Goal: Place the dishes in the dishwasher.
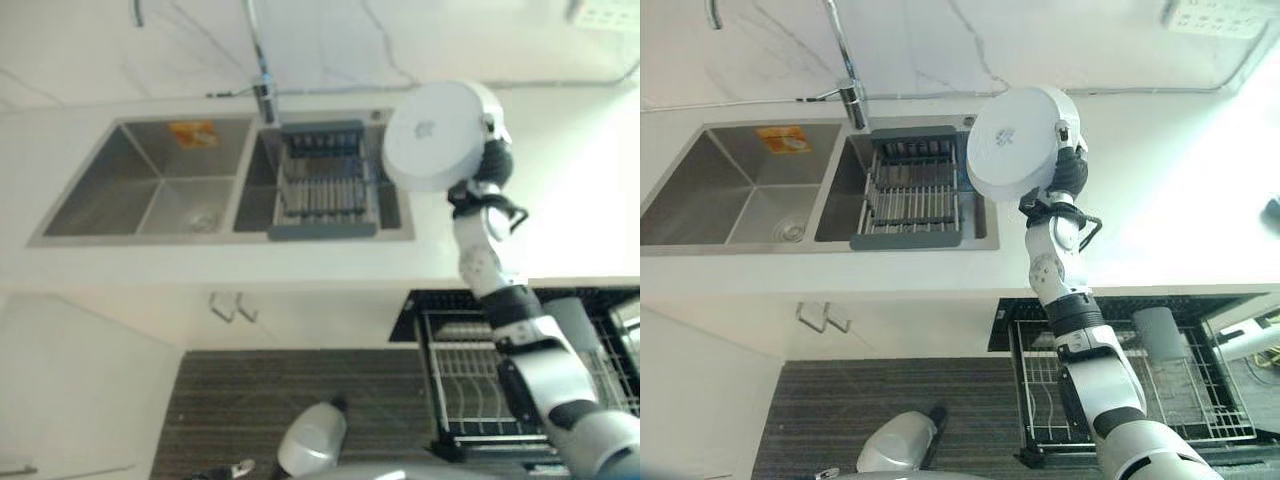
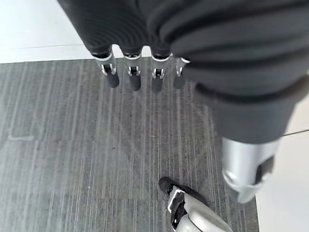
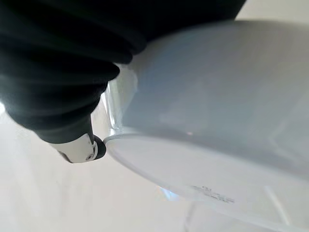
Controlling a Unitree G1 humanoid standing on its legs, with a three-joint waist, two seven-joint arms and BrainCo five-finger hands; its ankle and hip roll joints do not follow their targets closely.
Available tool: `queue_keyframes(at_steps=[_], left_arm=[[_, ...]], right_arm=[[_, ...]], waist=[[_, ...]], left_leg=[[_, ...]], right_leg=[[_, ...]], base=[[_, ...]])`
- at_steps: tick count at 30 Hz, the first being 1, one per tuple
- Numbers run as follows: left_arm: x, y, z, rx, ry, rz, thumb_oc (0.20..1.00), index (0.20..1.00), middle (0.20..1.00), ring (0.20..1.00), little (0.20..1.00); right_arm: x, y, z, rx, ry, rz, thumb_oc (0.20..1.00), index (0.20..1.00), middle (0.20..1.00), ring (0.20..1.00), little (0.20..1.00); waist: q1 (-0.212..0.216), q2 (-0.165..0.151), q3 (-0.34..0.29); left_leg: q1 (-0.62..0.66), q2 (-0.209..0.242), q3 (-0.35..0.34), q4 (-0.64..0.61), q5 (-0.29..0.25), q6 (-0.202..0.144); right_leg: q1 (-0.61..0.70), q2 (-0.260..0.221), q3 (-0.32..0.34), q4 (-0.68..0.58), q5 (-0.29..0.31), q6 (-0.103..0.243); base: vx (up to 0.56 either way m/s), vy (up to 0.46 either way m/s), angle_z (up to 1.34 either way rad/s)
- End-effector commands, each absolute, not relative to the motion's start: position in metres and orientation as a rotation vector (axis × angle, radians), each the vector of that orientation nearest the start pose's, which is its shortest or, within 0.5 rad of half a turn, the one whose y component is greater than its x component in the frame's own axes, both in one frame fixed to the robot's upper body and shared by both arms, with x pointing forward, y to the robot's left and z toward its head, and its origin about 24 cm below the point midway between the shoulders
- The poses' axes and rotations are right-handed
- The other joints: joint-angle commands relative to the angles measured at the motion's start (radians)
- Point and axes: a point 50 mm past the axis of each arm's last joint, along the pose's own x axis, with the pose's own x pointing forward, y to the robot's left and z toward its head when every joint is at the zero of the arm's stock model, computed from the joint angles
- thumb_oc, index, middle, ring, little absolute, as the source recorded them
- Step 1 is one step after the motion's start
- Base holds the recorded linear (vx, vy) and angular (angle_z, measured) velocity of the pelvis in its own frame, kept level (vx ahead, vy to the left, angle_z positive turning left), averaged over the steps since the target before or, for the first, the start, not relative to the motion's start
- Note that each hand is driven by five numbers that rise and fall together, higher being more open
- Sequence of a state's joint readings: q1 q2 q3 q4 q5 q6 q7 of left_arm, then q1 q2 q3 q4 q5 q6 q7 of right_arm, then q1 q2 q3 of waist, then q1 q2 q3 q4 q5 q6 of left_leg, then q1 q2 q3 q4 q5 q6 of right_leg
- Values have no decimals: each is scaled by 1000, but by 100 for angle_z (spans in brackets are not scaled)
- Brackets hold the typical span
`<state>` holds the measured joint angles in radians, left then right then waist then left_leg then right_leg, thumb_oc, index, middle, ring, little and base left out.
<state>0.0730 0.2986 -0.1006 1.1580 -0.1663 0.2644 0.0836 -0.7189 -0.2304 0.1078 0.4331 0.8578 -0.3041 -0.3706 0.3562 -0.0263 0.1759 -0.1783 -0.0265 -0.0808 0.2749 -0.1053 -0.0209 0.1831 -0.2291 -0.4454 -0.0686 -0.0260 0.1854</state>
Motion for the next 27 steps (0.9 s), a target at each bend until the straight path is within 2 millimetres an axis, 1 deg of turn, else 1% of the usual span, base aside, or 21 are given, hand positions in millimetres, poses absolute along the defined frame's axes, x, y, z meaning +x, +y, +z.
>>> queue_keyframes(at_steps=[1,2,5,8,11,14,15,16,19,22,25,27], left_arm=[[26,289,-154,356,1558,310,1000,1000,1000,1000,1000],[26,288,-154,361,1559,306,1000,1000,1000,1000,1000],[23,283,-156,372,1561,304,1000,1000,1000,1000,1000],[19,278,-158,380,1572,306,1000,1000,1000,1000,1000],[13,274,-159,393,1593,307,1000,1000,1000,1000,1000],[7,272,-160,400,1607,307,1000,1000,1000,1000,1000],[4,271,-160,404,1610,308,1000,1000,1000,1000,1000],[3,271,-160,405,1610,307,1000,1000,1000,1000,1000],[0,269,-161,407,1608,290,1000,1000,1000,1000,1000],[2,269,-161,413,1594,270,1000,1000,1000,1000,1000],[4,267,-162,406,1580,251,1000,1000,1000,1000,1000],[4,261,-163,396,1574,233,1000,1000,1000,1000,1000]], right_arm=[[354,-161,205,767,-553,-131,200,200,200,200,200],[351,-160,203,775,-553,-128,200,200,200,200,200],[338,-156,189,820,-534,-91,200,200,200,200,200],[327,-159,176,856,-517,-86,200,200,200,200,200],[317,-165,176,882,-539,-55,200,200,200,200,200],[311,-173,177,893,-563,-42,200,200,200,200,200],[307,-178,178,918,-570,-36,200,200,200,200,200],[305,-180,178,924,-575,-35,200,200,200,200,200],[295,-192,183,939,-613,-42,200,200,200,200,200],[290,-202,183,924,-625,-76,200,200,200,200,200],[289,-208,180,904,-606,-95,200,200,200,200,200],[284,-215,170,907,-577,-123,200,200,200,200,200]], waist=[[11,5,-73],[0,4,-74],[-61,1,-84],[-113,-1,-94],[-167,-2,-101],[-199,-2,-104],[-214,-2,-107],[-218,-2,-108],[-250,-1,-112],[-269,2,-119],[-282,5,-125],[-288,6,-131]], left_leg=[[51,65,2,-285,174,-56],[59,68,11,-288,172,-57],[99,89,64,-305,164,-55],[129,108,112,-311,154,-54],[165,127,169,-314,140,-55],[188,135,198,-315,131,-53],[200,137,209,-317,126,-52],[205,138,213,-318,124,-52],[225,148,234,-324,121,-55],[240,156,247,-337,123,-60],[252,162,252,-345,124,-64],[255,161,249,-351,121,-65]], right_leg=[[97,-61,-19,16,83,24],[94,-59,-13,16,84,24],[68,-48,39,13,80,19],[46,-37,80,13,71,14],[24,-21,129,19,51,6],[9,-9,159,32,34,0],[3,-3,173,37,29,-3],[0,-1,178,38,29,-4],[-14,9,201,40,24,-8],[-17,15,209,37,23,-10],[-19,19,212,35,22,-13],[-19,23,212,27,25,-14]], base=[[-75,-78,-24],[-102,-106,-27],[-138,-138,-36],[-87,-128,-62],[-60,-131,-50],[-33,-92,-49],[-19,-100,-35],[-29,-125,-27],[-36,-97,-27],[-22,-80,-16],[-12,-48,-2],[-10,-70,-1]])
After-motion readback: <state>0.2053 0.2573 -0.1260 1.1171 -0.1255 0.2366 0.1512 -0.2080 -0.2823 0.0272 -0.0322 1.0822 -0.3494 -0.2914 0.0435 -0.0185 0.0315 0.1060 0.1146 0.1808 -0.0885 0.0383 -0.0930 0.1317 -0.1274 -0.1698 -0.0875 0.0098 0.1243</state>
